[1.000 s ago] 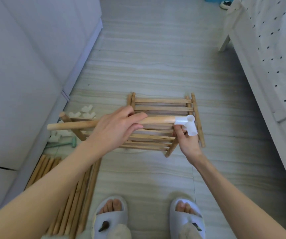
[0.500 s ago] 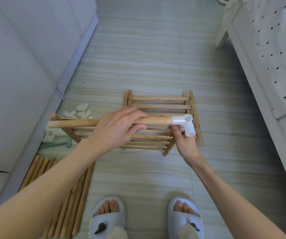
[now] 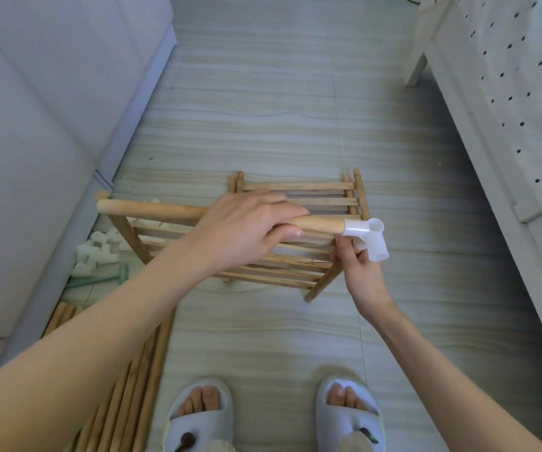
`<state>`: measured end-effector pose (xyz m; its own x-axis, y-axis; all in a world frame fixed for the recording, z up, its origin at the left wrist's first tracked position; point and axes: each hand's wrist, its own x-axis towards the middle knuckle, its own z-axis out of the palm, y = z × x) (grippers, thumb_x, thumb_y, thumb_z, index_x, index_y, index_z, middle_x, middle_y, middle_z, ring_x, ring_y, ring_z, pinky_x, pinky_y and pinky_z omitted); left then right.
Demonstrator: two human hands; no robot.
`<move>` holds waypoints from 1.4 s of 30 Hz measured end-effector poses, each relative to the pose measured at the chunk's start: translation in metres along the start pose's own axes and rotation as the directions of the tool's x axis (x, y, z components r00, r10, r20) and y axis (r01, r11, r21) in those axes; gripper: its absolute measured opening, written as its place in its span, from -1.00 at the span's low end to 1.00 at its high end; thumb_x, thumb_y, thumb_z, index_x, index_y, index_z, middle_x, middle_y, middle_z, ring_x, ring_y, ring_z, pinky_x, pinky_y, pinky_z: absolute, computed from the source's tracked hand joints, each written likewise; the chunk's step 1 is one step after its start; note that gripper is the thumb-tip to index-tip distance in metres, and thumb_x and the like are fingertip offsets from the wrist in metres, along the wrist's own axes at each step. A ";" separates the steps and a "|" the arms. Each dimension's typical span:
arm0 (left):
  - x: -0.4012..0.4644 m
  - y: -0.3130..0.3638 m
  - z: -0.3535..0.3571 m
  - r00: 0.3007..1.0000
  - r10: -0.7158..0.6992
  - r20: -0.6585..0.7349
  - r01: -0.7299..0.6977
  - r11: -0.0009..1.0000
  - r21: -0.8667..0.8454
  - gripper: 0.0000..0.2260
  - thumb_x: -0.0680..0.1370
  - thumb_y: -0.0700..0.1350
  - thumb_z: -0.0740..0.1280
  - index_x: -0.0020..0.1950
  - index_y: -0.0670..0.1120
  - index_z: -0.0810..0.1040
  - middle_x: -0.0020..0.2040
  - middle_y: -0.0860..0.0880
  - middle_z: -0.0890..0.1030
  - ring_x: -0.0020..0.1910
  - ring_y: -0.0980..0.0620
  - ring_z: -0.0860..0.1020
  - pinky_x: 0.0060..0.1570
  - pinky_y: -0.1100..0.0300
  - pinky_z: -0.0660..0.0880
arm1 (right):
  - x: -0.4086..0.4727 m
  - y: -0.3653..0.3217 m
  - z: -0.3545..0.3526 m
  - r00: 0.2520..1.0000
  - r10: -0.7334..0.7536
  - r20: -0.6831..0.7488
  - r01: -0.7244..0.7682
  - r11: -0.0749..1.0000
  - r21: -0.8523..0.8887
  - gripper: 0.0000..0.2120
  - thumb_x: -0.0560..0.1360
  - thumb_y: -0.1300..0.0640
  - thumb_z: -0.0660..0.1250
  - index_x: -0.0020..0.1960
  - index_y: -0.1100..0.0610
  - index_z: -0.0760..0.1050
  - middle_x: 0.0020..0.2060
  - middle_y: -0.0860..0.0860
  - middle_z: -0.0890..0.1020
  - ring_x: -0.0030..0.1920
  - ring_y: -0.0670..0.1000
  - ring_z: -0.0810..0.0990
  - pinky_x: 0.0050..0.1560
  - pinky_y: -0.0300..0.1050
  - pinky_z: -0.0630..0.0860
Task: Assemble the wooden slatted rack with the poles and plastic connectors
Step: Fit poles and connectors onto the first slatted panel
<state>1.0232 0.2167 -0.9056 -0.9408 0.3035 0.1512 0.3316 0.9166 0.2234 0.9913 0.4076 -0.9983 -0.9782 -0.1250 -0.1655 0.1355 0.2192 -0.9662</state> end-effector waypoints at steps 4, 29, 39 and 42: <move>-0.014 -0.025 -0.008 1.000 -0.030 -0.002 0.030 0.981 0.190 -0.63 0.56 0.09 0.20 0.30 -0.04 0.47 0.12 -0.02 0.55 0.14 -0.06 0.49 0.09 0.06 0.34 | 0.015 -0.006 -0.006 1.000 0.010 -0.023 -0.009 0.999 0.035 -0.74 0.60 0.03 0.18 -0.26 0.04 0.38 -0.38 -0.09 0.45 -0.37 -0.21 0.44 -0.25 -0.33 0.38; -0.077 -0.084 0.015 0.876 -0.480 -0.032 0.395 0.756 -0.522 -0.79 0.52 -0.13 0.35 -0.19 0.19 0.50 -0.30 0.03 0.52 -0.28 0.18 0.43 -0.31 0.41 0.29 | 0.029 -0.010 -0.042 0.988 0.072 -0.133 -0.058 0.992 0.108 -0.69 0.61 0.17 0.16 -0.31 0.08 0.29 -0.41 -0.04 0.30 -0.43 -0.17 0.32 -0.28 -0.29 0.30; -0.087 -0.060 -0.002 0.876 -0.482 -0.030 0.380 0.726 -0.573 -0.82 0.49 -0.12 0.38 -0.14 0.18 0.49 -0.14 0.27 0.54 -0.22 0.31 0.47 -0.24 0.52 0.32 | 0.018 -0.022 -0.051 0.996 0.087 -0.018 -0.086 0.996 0.039 -0.85 0.56 0.33 0.12 -0.12 0.24 0.43 -0.26 -0.03 0.51 -0.23 -0.08 0.49 -0.08 -0.13 0.41; -0.089 -0.056 -0.005 0.863 -0.505 0.006 0.398 0.672 -0.625 -0.83 0.50 -0.15 0.37 -0.13 0.14 0.53 -0.23 0.31 0.55 -0.25 0.34 0.47 -0.25 0.53 0.32 | 0.009 -0.028 -0.070 0.992 0.080 0.096 -0.104 0.956 0.275 -0.66 0.47 0.43 0.03 -0.23 0.11 0.46 -0.36 -0.02 0.47 -0.33 -0.01 0.44 -0.23 -0.08 0.34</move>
<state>1.0885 0.1372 -0.9271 -0.9799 -0.1993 0.0119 -0.1069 0.5741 0.8118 0.9678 0.4681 -0.9593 -0.9446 -0.1999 -0.2603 0.2740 -0.0441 -0.9607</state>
